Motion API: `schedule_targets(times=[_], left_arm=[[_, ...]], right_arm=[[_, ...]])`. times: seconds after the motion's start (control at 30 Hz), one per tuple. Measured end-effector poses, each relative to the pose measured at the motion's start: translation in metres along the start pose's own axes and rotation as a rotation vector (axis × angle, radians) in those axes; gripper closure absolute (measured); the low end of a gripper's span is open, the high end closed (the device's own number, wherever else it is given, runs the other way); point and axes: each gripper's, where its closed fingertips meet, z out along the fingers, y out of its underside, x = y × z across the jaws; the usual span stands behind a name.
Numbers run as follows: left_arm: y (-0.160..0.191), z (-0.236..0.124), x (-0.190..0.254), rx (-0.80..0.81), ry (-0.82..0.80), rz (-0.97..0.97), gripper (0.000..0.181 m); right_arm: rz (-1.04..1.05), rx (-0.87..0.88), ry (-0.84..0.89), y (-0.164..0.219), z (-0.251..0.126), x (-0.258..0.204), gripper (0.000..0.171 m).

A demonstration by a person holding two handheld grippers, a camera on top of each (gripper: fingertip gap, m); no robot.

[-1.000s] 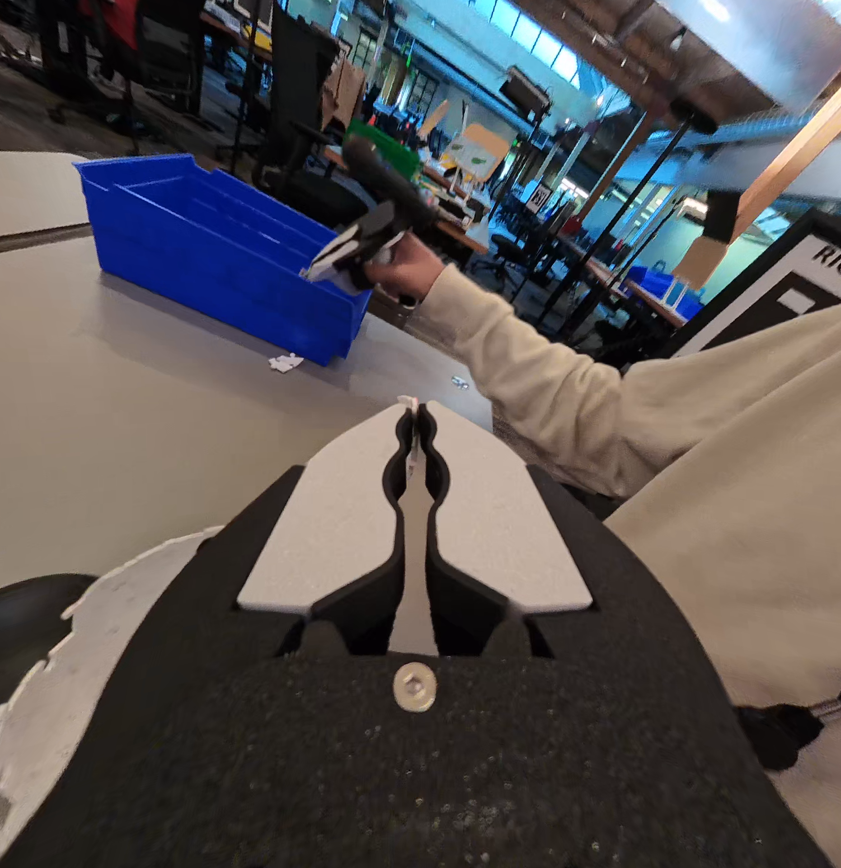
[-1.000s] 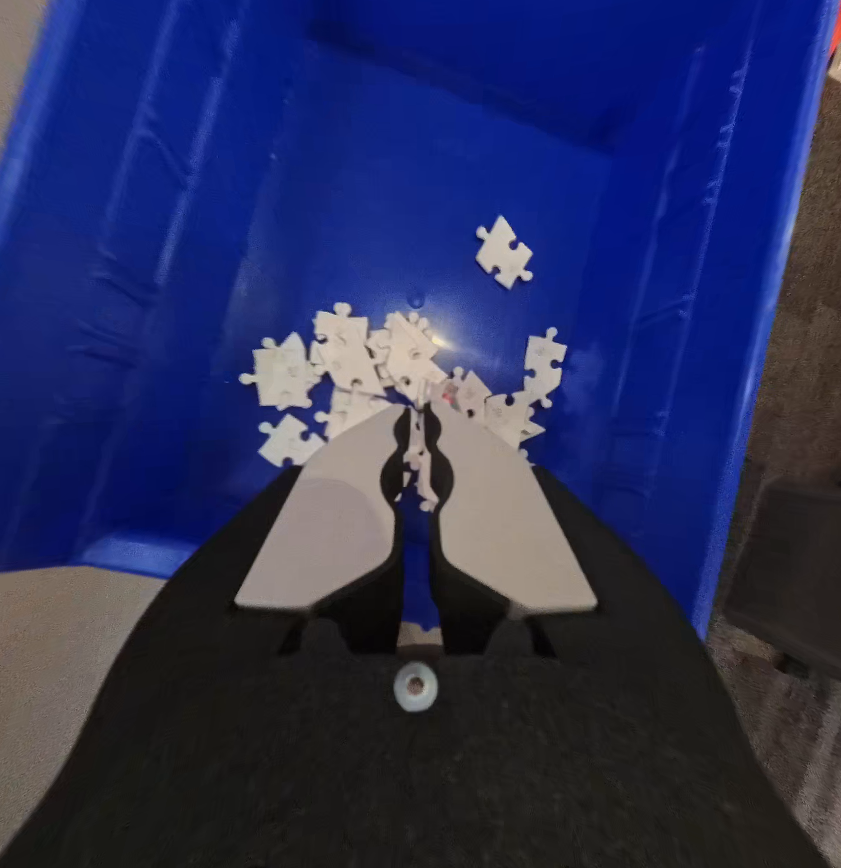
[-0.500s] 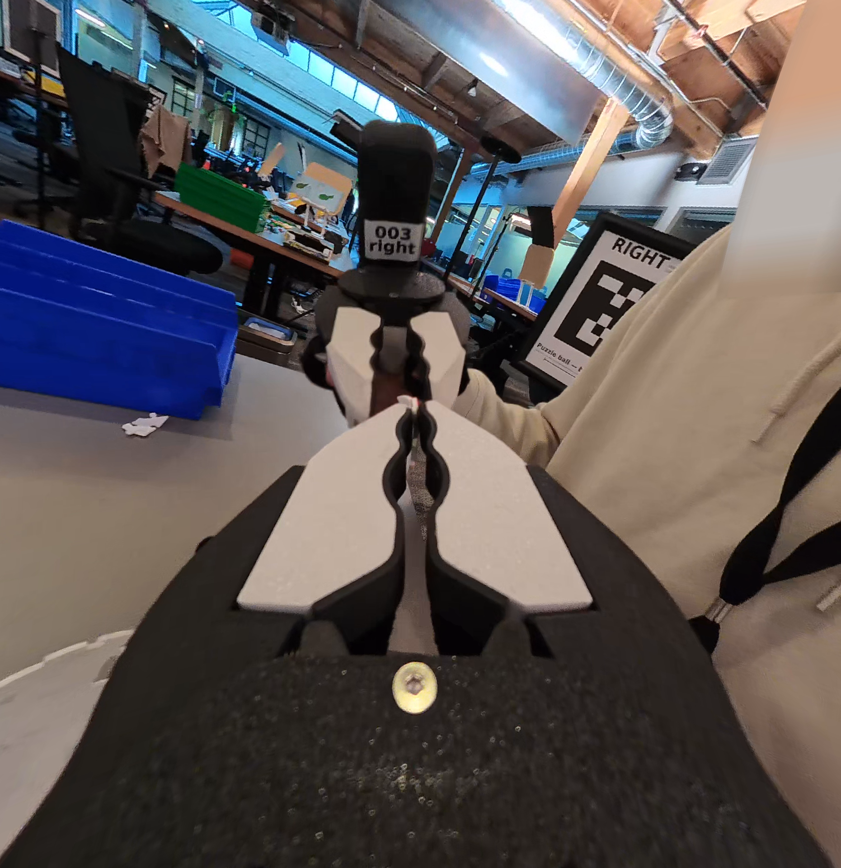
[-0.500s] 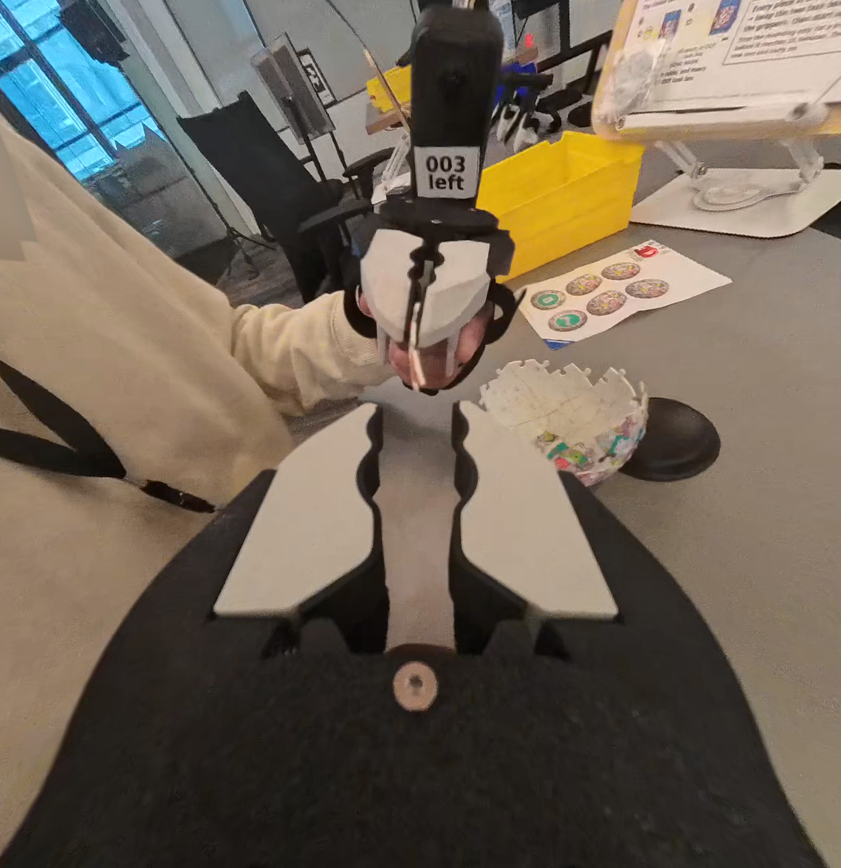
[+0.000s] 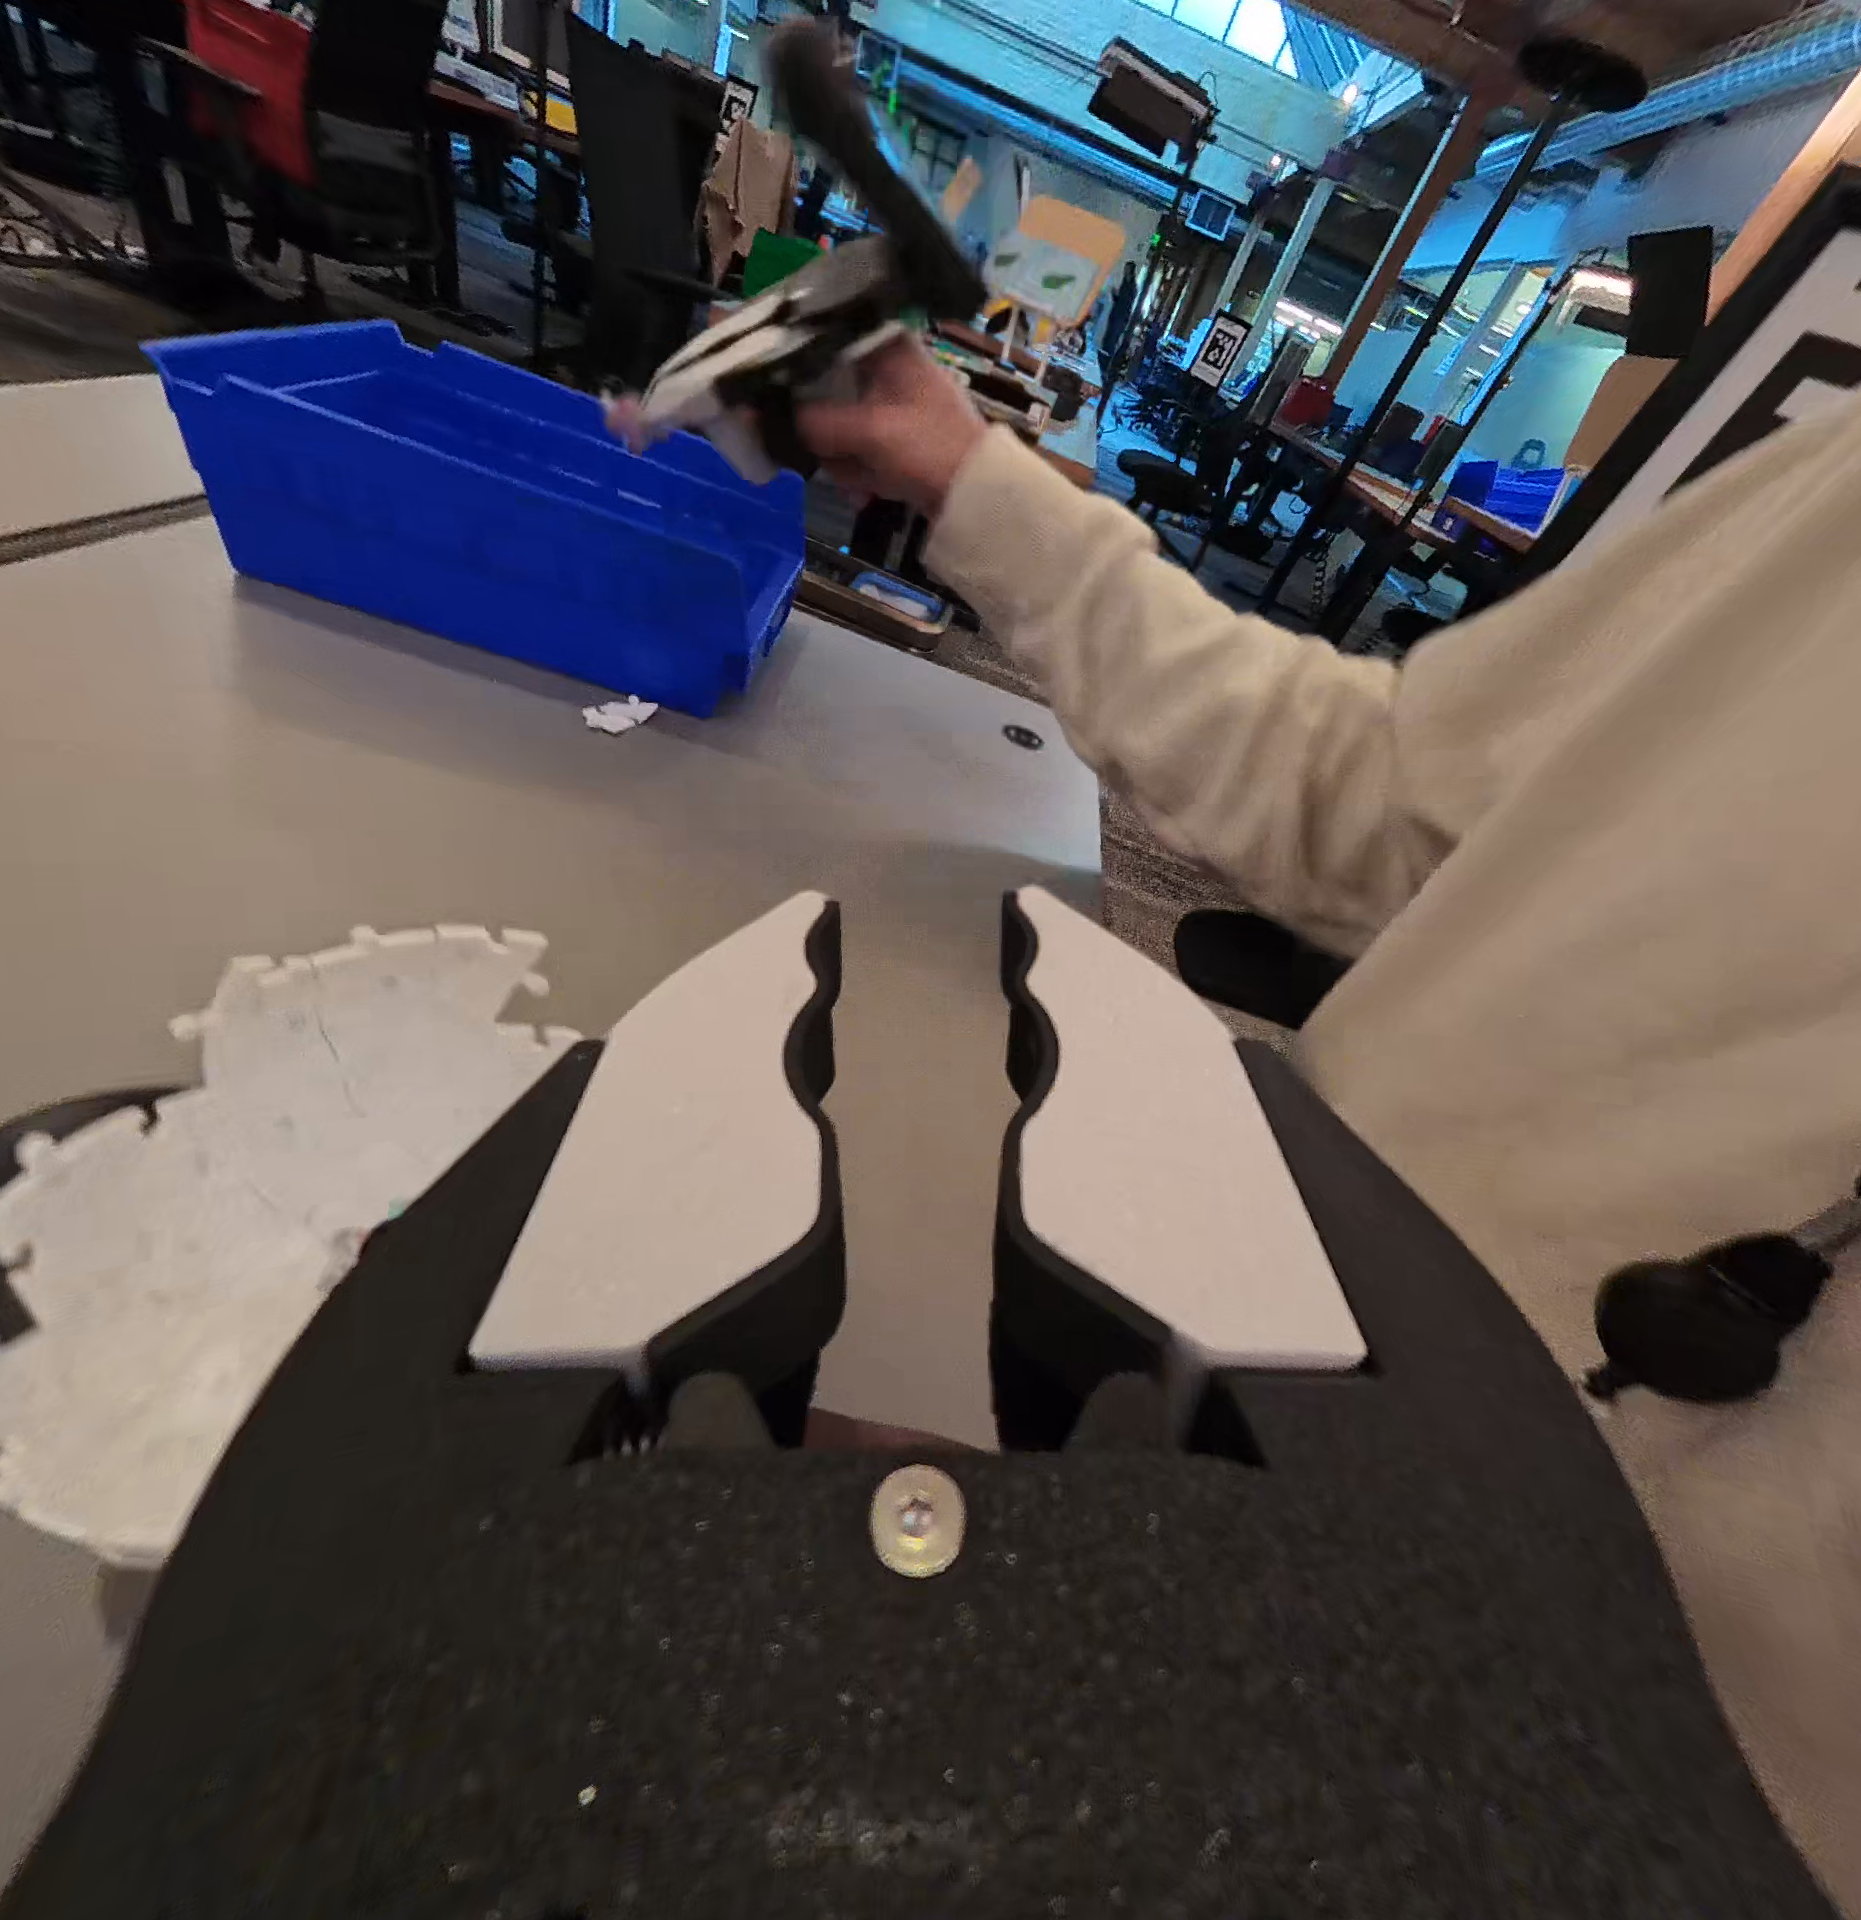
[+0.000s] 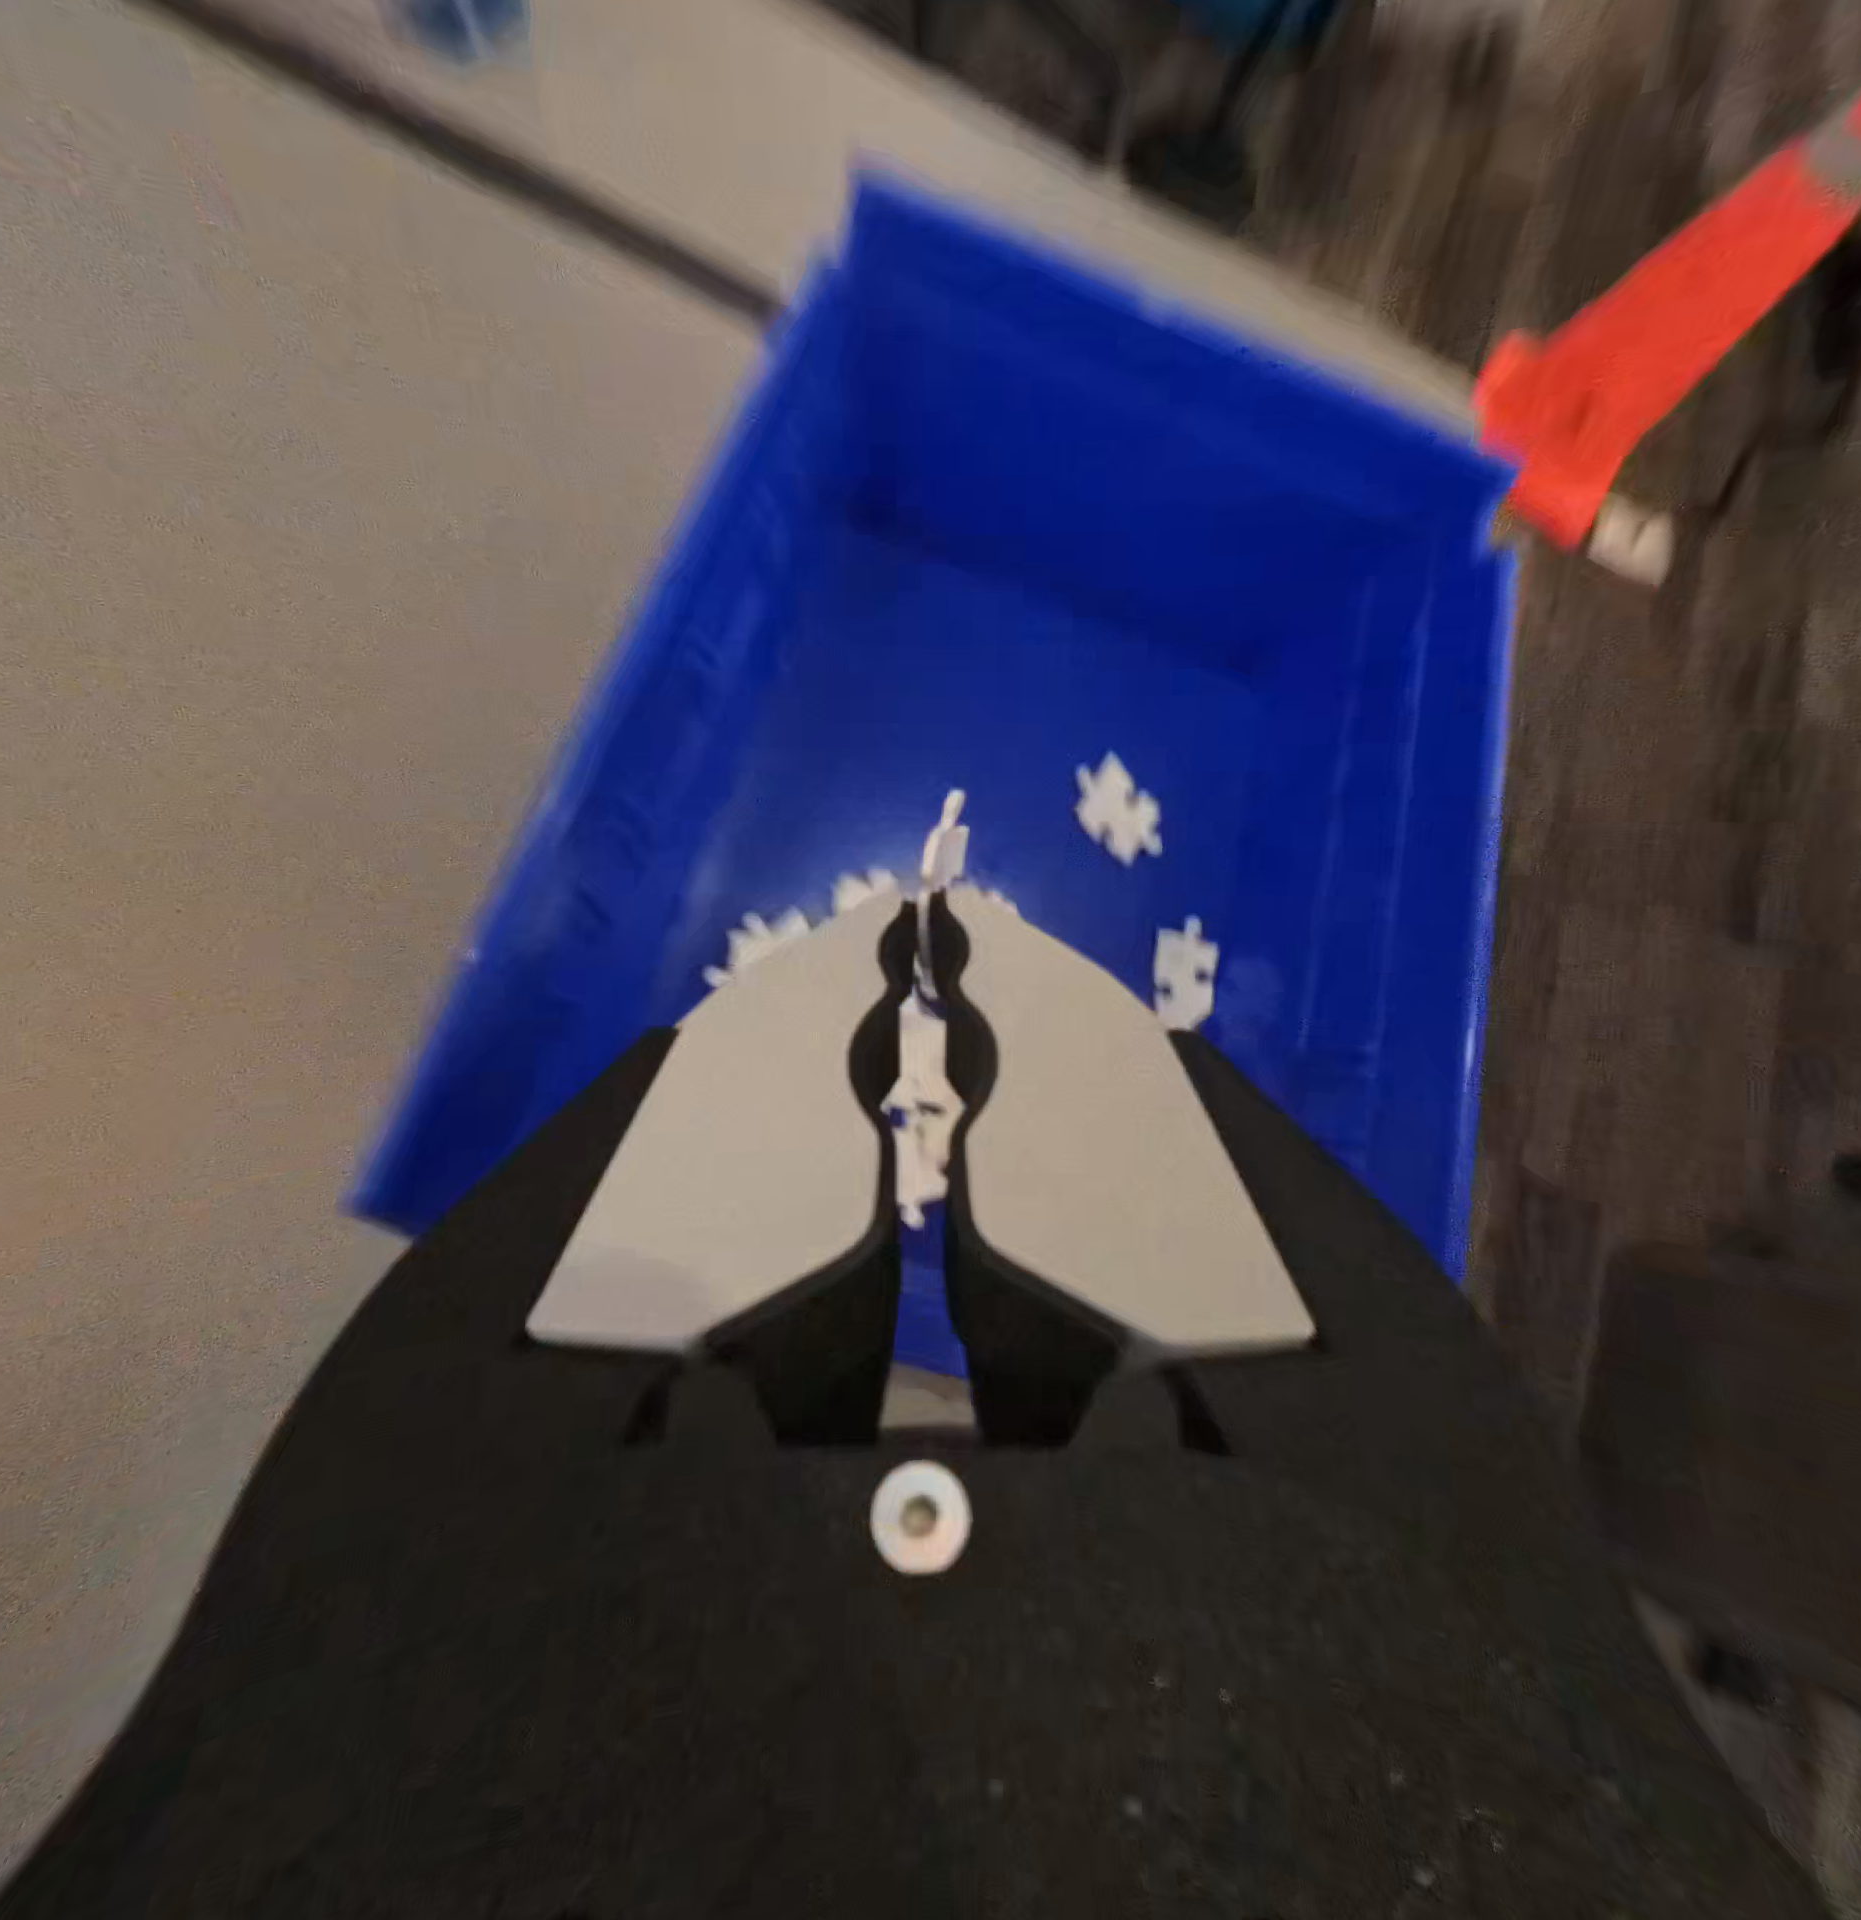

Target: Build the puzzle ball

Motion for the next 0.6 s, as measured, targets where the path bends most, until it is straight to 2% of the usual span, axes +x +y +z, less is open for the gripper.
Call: schedule_targets(times=[0.03, 0.13, 0.2, 0.23, 0.3, 0.37, 0.43, 0.53, 0.6], left_arm=[[0.007, -0.003, 0.003, -0.002, -0.013, -0.002, 0.155], [0.028, -0.014, 0.011, -0.021, -0.082, 0.01, 0.155], [0.035, -0.024, 0.017, -0.029, -0.122, 0.02, 0.155], [0.038, -0.029, 0.018, -0.027, -0.15, 0.03, 0.155], [0.043, -0.04, 0.02, -0.02, -0.199, 0.049, 0.156], [0.049, -0.047, 0.02, -0.013, -0.23, 0.057, 0.157], [0.054, -0.051, 0.02, -0.011, -0.233, 0.053, 0.157], [0.062, -0.054, 0.019, 0.001, -0.211, 0.016, 0.158], [0.063, -0.056, 0.02, 0.033, -0.187, -0.028, 0.158]], right_arm=[[0.004, -0.13, -0.021, 0.022, 0.026, 0.016, 0.169], [0.021, -0.173, -0.055, 0.034, 0.061, 0.033, 0.167], [0.012, -0.175, 0.006, 0.02, 0.043, 0.039, 0.146], [-0.005, -0.112, 0.014, 0.0, 0.024, 0.029, 0.145], [-0.124, 0.059, -0.122, -0.047, -0.02, -0.032, 0.146], [-0.385, 0.05, -0.325, -0.055, -0.043, -0.115, 0.148], [-0.643, -0.187, -0.379, -0.023, -0.029, -0.16, 0.142], [-0.941, -0.57, -0.33, 0.026, 0.009, -0.161, 0.134], [-1.01, -0.718, -0.356, 0.037, 0.027, -0.161, 0.131]])
